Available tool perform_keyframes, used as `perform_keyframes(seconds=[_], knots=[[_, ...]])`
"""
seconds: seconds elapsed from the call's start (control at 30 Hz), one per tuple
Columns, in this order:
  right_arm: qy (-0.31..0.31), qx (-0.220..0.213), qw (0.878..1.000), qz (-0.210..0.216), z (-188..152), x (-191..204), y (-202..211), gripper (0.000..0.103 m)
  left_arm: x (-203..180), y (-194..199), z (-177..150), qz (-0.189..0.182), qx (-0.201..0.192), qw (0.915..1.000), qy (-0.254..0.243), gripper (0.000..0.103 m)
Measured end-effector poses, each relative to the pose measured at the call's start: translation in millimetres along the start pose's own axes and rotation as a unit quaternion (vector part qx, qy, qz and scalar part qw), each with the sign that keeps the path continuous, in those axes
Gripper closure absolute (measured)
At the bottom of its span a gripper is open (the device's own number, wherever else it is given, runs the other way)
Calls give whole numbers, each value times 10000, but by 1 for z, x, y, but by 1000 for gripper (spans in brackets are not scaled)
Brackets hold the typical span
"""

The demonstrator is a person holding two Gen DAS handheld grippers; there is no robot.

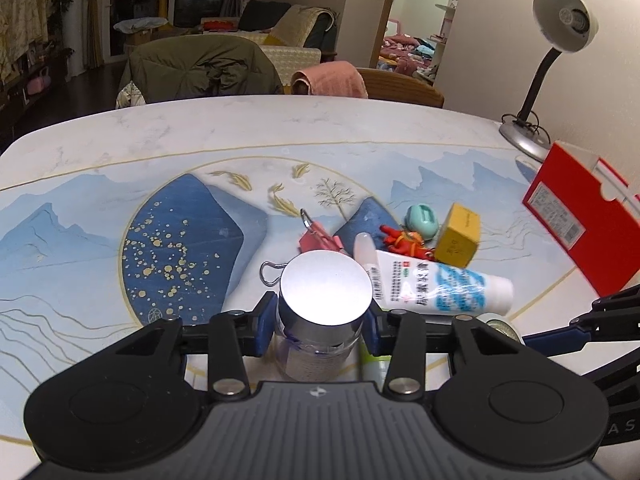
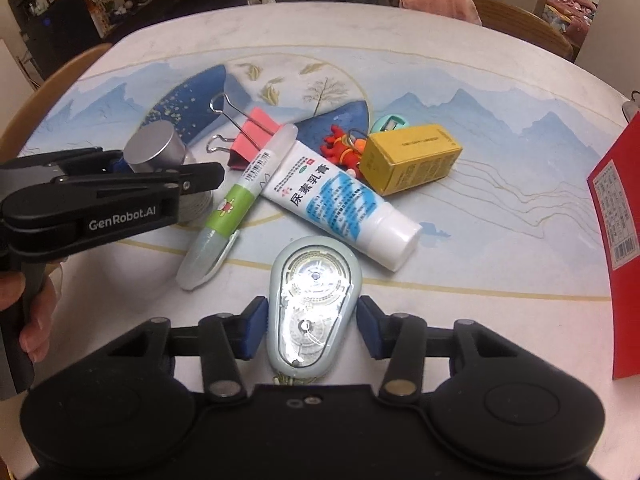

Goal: Organize rigid objects
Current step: 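Carry the jar and correction tape with both tools into the shoebox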

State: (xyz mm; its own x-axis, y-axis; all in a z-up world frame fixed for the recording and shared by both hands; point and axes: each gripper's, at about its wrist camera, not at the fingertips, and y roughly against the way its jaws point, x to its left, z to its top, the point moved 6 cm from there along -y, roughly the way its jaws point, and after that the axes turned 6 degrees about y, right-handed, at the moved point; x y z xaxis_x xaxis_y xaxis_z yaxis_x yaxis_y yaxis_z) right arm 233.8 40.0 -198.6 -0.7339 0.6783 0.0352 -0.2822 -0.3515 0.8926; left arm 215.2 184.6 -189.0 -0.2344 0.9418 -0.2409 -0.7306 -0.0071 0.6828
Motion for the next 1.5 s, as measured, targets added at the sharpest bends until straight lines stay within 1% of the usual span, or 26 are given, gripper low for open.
perform_keyframes(seconds=[0.17,0.27,0.5,0.6,0.73,0.93,1.23,1.4,1.5], knots=[[-87,-124,9997,181,-7,-8,25,56,-11,23,5,-220,-43,9996,159,61],[-117,-234,9993,275,-11,-14,43,56,-23,40,11,-349,-167,9991,165,61],[-139,-503,9983,276,-15,-36,86,56,-63,67,25,-696,-239,9972,163,61],[-168,-634,9975,249,-16,-50,103,56,-82,74,31,-582,-270,9979,67,61],[-237,-825,9962,153,-18,-73,125,56,-112,78,38,-732,-243,9970,47,61],[-345,-1067,9937,-19,-24,-116,151,56,-167,73,44,-990,-136,9949,-161,61],[-688,-1256,9890,-364,-39,-200,173,56,-255,49,46,-1318,92,9895,-588,61],[-938,-1347,9849,-553,-47,-250,178,56,-299,30,48,-1390,238,9871,-754,61],[-1080,-1416,9814,-716,-50,-281,181,56,-326,18,49,-1386,316,9853,-951,61]])
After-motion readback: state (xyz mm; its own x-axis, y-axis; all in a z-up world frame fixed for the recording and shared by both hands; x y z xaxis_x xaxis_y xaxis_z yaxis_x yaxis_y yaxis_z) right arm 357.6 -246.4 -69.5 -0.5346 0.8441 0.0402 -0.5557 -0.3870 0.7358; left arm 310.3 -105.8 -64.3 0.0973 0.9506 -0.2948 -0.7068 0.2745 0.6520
